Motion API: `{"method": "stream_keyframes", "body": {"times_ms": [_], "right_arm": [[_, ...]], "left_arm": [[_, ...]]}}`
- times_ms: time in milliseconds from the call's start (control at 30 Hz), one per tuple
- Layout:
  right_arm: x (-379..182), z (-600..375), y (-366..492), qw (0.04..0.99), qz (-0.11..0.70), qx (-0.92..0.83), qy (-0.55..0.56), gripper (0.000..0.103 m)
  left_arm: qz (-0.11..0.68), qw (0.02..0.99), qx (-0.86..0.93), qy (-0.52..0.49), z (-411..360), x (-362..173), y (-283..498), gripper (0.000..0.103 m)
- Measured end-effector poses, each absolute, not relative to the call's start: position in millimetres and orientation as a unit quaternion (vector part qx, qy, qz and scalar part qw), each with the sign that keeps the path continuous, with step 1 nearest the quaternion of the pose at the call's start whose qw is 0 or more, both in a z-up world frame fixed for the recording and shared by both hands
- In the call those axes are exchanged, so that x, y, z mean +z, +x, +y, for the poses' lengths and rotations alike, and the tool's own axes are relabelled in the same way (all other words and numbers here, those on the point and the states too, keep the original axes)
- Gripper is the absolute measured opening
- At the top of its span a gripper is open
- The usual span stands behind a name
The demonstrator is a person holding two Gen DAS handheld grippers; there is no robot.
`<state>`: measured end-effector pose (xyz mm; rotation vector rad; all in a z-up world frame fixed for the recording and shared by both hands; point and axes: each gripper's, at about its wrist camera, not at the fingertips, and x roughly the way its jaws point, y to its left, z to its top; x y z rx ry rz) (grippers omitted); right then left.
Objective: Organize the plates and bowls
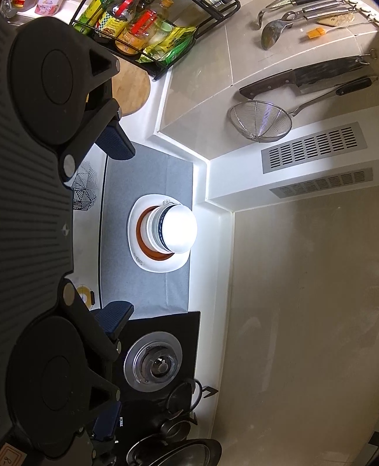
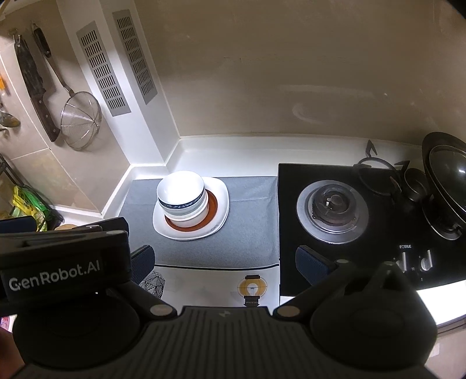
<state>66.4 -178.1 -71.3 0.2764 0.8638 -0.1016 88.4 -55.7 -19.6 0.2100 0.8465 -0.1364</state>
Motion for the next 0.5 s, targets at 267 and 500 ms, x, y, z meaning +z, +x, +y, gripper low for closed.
{"method": "stream_keyframes", "body": {"times_ms": [267,500], "right_arm": [[-74,-170,73,0.896,0.422,-0.052,0.127,0.103],[-75,-155,86,0.896,0.426,-0.054,0.114,0.103]], "left_arm": [[0.415,0.902,-0.071,0.100,-50,-23,96,0.103],[0.418,0.901,-0.074,0.089,-34,-27,107,0.103]]}}
